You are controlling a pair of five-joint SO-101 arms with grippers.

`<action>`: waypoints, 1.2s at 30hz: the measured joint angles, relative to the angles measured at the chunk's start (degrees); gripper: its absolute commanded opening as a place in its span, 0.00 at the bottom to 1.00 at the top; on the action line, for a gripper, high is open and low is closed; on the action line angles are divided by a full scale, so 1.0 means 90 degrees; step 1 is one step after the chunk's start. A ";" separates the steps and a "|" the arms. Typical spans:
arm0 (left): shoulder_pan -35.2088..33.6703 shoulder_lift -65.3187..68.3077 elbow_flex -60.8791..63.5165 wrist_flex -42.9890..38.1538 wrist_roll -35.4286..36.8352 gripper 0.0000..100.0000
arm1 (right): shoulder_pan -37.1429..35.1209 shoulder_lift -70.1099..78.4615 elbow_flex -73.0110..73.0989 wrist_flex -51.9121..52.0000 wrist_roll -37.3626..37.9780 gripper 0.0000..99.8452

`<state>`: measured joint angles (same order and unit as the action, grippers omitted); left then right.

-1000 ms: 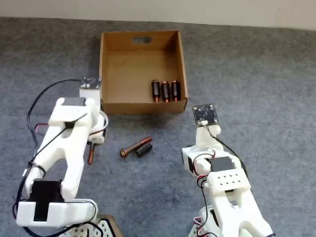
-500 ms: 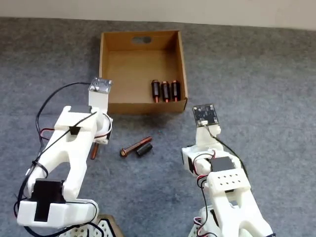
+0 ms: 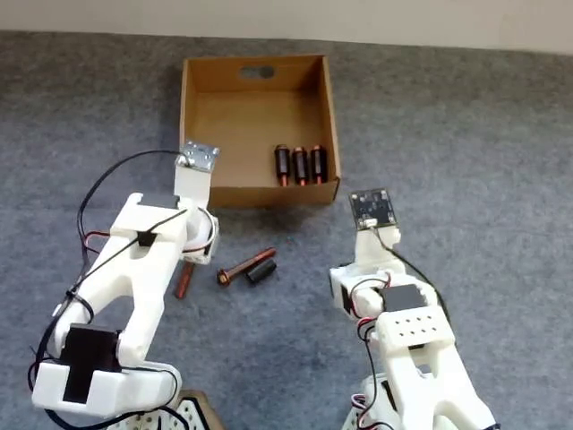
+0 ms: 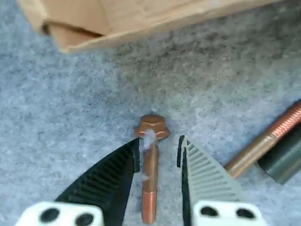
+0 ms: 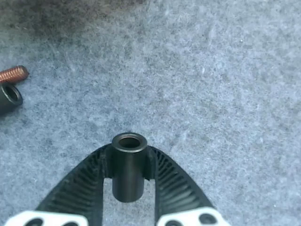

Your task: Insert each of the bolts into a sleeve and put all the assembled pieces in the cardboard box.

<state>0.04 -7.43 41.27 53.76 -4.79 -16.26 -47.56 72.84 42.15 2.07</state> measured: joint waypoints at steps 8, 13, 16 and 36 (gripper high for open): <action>-0.0020 0.0000 0.0020 0.0000 0.0000 0.14 | 0.0000 0.0000 0.0000 0.0000 0.0000 0.01; -0.0225 0.0000 0.0020 0.0068 0.0000 0.14 | 0.0000 0.0000 0.0000 0.0000 0.0000 0.01; -0.0244 0.0000 0.0010 0.0410 0.0000 0.14 | 0.0000 0.0000 0.0000 0.0000 0.0000 0.01; -0.0234 0.1582 -0.1377 0.0977 -0.0410 0.14 | 0.0000 0.0000 0.0000 0.0000 0.0000 0.01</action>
<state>-2.07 6.81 28.88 62.55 -8.48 -16.26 -47.56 72.84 42.15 2.07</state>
